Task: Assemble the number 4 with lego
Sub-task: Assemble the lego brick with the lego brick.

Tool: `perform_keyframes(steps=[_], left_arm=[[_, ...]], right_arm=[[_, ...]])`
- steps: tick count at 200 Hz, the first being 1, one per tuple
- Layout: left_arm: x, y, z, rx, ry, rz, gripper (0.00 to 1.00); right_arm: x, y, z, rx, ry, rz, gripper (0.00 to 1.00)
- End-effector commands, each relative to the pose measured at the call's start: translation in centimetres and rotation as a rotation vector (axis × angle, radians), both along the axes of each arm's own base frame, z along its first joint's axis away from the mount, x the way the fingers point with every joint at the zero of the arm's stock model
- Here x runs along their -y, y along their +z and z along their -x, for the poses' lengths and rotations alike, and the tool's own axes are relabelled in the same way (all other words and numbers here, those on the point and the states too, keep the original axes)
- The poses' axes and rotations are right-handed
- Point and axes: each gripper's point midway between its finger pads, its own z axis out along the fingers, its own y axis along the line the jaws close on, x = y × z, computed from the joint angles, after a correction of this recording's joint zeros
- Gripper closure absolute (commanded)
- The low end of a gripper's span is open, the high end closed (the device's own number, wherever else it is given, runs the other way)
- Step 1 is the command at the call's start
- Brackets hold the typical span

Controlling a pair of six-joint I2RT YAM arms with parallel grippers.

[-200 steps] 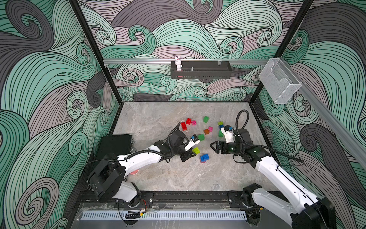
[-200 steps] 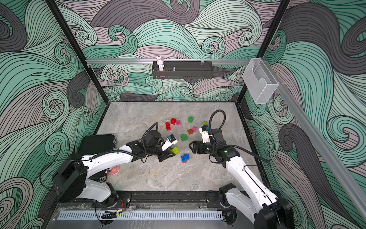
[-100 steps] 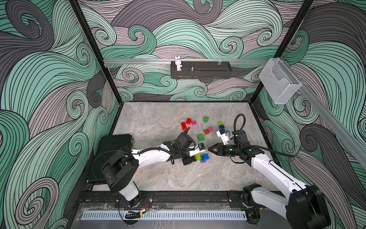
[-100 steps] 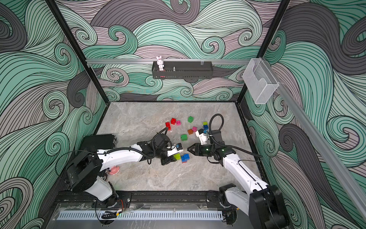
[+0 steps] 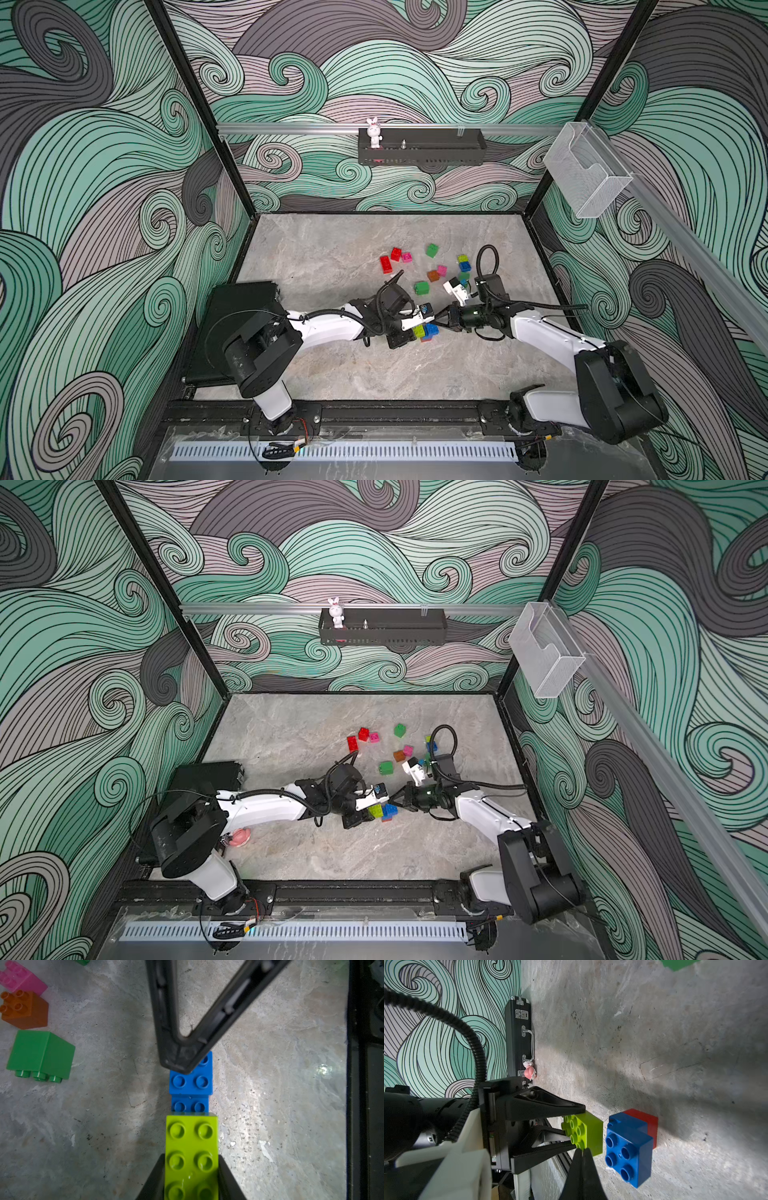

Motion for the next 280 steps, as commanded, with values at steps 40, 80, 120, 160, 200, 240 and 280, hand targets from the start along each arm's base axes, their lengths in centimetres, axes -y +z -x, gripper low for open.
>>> perform_keyframes(steps=[40, 80, 120, 160, 200, 240, 280], left_arm=[[1.7, 1.3, -0.9, 0.032, 0.009, 0.052, 1.0], [1.8, 0.8, -0.8, 0.023, 0.003, 0.043, 1.0], [2.1, 0.5, -0.8, 0.017, -0.002, 0.037, 1.0], [2.4, 0.3, -0.8, 0.019, -0.006, 0.036, 1.0], [1.7, -0.5, -0.8, 0.022, -0.008, -0.011, 1.0], [1.3, -1.1, -0.7, 0.016, -0.009, -0.035, 1.0], [1.3, -1.3, -0.6, 0.009, -0.005, -0.039, 1.0]], right_arm=[[-0.3, -0.9, 0.2, -0.06, 0.013, -0.021, 1.0], [-0.1, -2.1, 0.4, -0.103, 0.006, 0.005, 1.0], [-0.1, -2.3, 0.5, -0.114, 0.005, 0.009, 1.0], [0.0, -2.3, 0.5, -0.112, 0.008, 0.012, 1.0], [-0.5, -1.4, 0.4, -0.1, 0.019, -0.03, 1.0], [-1.1, -0.1, 0.3, -0.084, 0.036, -0.087, 1.0], [-1.0, -1.8, 0.6, -0.139, 0.028, -0.055, 1.0]])
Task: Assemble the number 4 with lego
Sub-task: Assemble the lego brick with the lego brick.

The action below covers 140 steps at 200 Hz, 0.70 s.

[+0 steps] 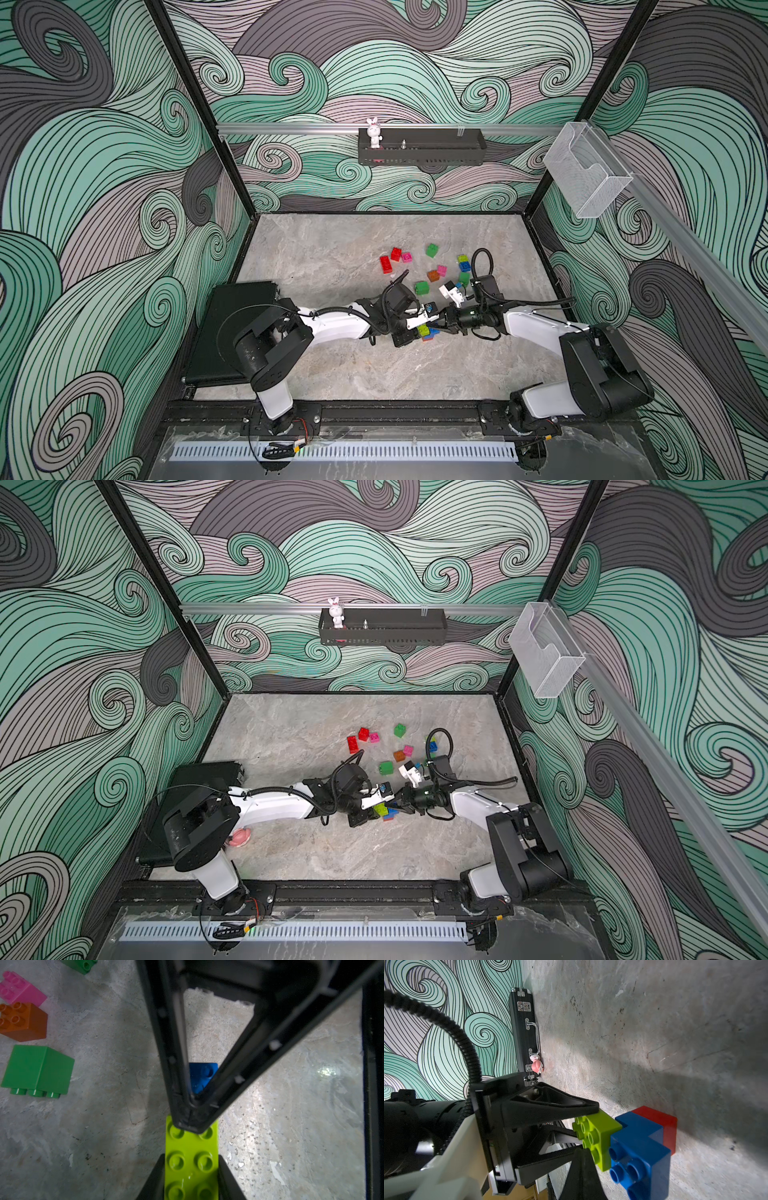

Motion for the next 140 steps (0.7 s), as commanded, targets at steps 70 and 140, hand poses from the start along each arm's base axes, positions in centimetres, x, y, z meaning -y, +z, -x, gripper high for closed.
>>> perform_keyframes(steps=[70, 140], left_arm=[[-0.4, -1.0, 0.4, -0.02, -0.01, -0.062, 1.0], [-0.5, -1.0, -0.2, -0.064, 0.035, -0.129, 0.84]], right_arm=[[1.4, -4.5, 1.2, -0.156, -0.019, 0.157, 1.0], [4.0, -7.3, 2.4, -0.2, -0.041, 0.358, 1.0]])
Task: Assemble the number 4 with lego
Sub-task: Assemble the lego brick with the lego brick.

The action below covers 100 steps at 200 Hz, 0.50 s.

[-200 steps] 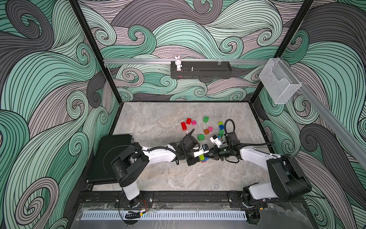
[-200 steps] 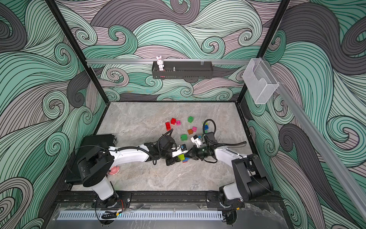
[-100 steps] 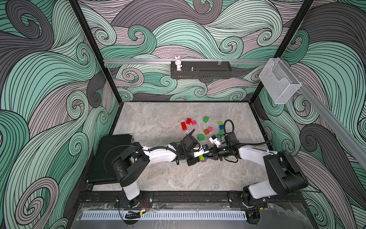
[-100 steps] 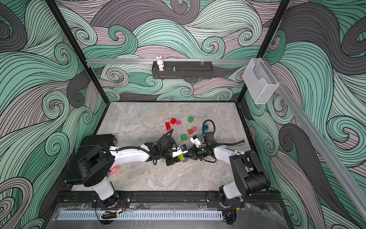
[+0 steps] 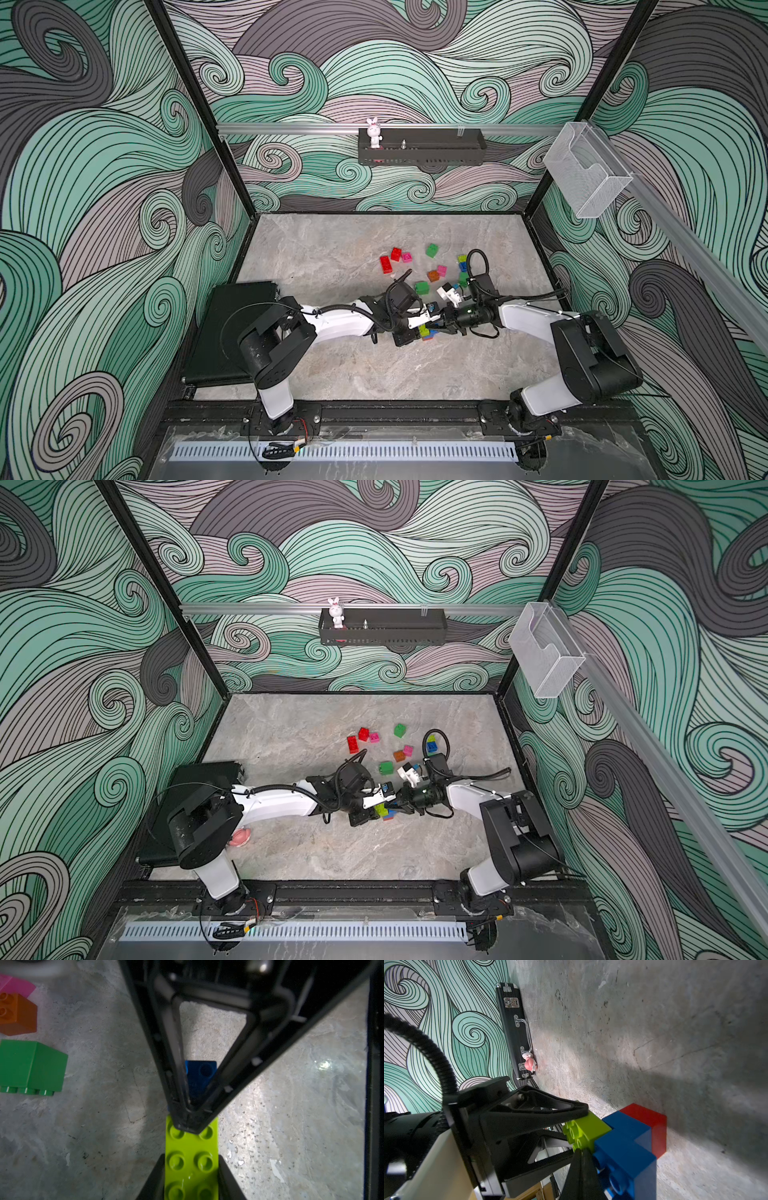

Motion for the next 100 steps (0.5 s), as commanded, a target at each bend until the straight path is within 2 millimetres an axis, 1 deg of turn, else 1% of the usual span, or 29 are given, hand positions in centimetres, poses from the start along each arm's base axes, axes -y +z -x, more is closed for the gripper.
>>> perform_keyframes(steps=[1, 10, 28, 64, 80, 100], left_arm=[[-0.4, -0.8, 0.0, -0.034, 0.024, -0.073, 0.83], [-0.3, -0.7, 0.0, -0.041, 0.031, -0.076, 0.74], [0.0, -0.6, -0.1, -0.048, 0.038, -0.068, 0.63], [0.3, 0.4, -0.6, -0.024, 0.065, -0.027, 0.47], [0.4, 0.9, -0.6, -0.014, 0.068, -0.003, 0.43], [0.4, 1.1, -0.5, -0.006, 0.058, 0.012, 0.43]], right_arm=[[3.8, -5.6, 2.4, -0.125, -0.049, 0.3, 1.0], [4.0, -5.8, 2.5, -0.126, -0.046, 0.315, 1.0], [4.2, -5.9, 2.4, -0.117, -0.046, 0.328, 1.0], [4.2, -6.1, 2.5, -0.128, -0.047, 0.331, 1.0], [4.2, -6.2, 2.5, -0.13, -0.051, 0.335, 1.0], [4.4, -6.3, 2.5, -0.131, -0.06, 0.35, 1.0]])
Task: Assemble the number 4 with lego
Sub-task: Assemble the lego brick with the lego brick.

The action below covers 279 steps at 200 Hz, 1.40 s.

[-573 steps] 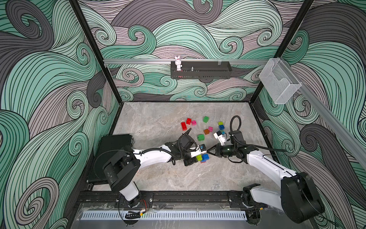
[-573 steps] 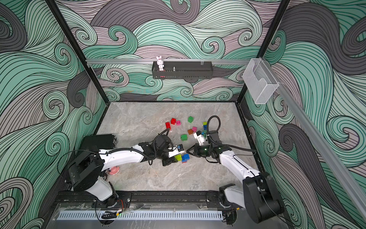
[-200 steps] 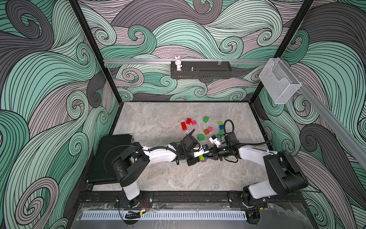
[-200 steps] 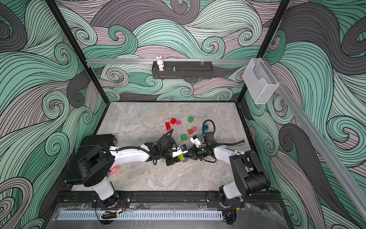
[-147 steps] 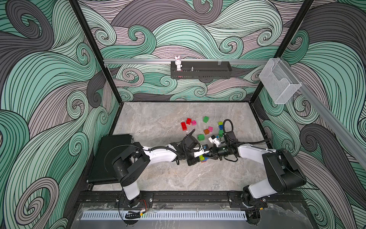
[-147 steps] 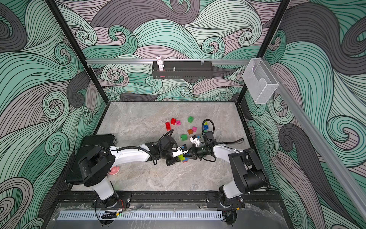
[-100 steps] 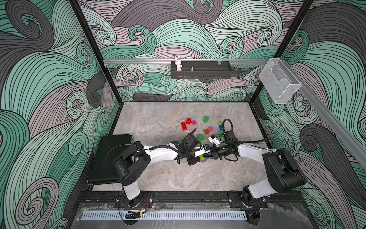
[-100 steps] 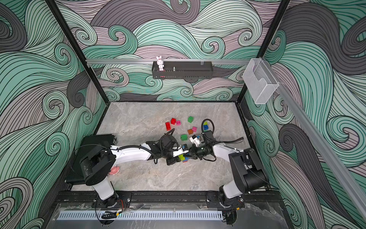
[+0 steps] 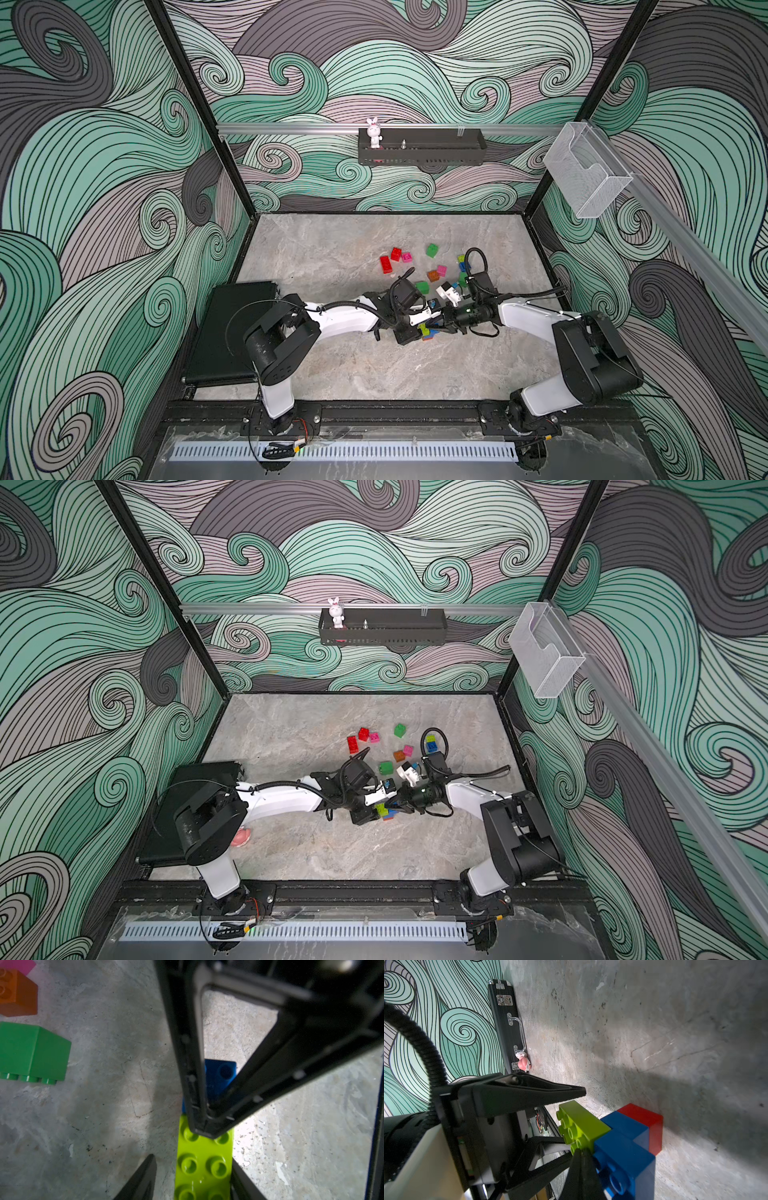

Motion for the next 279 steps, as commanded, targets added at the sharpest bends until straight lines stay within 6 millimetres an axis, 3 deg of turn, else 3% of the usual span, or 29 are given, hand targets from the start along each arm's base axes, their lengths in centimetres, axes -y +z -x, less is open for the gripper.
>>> perform_keyframes(steps=[1, 41, 68, 109, 164, 190, 235, 279], left_arm=[[0.4, 1.2, 0.0, 0.028, 0.002, 0.041, 0.43], [0.3, 1.0, 0.3, 0.028, -0.03, 0.029, 0.56], [0.5, 1.0, 0.8, 0.015, -0.058, 0.039, 0.77], [0.0, 0.3, 0.6, 0.043, -0.071, -0.001, 1.0], [-0.7, -0.6, 0.5, 0.048, -0.073, -0.055, 1.0], [-0.6, -0.4, 0.4, 0.051, -0.07, -0.048, 1.0], [-0.5, -0.4, 0.4, 0.048, -0.07, -0.045, 1.0], [-0.6, -0.4, 0.5, 0.042, -0.067, -0.045, 1.0]], right_arm=[[4.3, -6.3, 2.5, -0.143, -0.078, 0.315, 1.0], [4.2, -6.2, 2.5, -0.141, -0.079, 0.32, 1.0], [3.8, -5.9, 2.5, -0.139, -0.071, 0.3, 1.0], [2.4, -4.0, 1.8, -0.114, -0.063, 0.21, 1.0], [-0.3, 0.8, -0.4, -0.039, -0.083, -0.009, 1.0], [-0.8, 2.2, -1.0, -0.012, -0.089, -0.058, 1.0], [-1.0, 0.8, -0.4, -0.063, -0.072, -0.068, 1.0], [-0.5, -1.8, 0.8, -0.138, -0.067, -0.024, 1.0]])
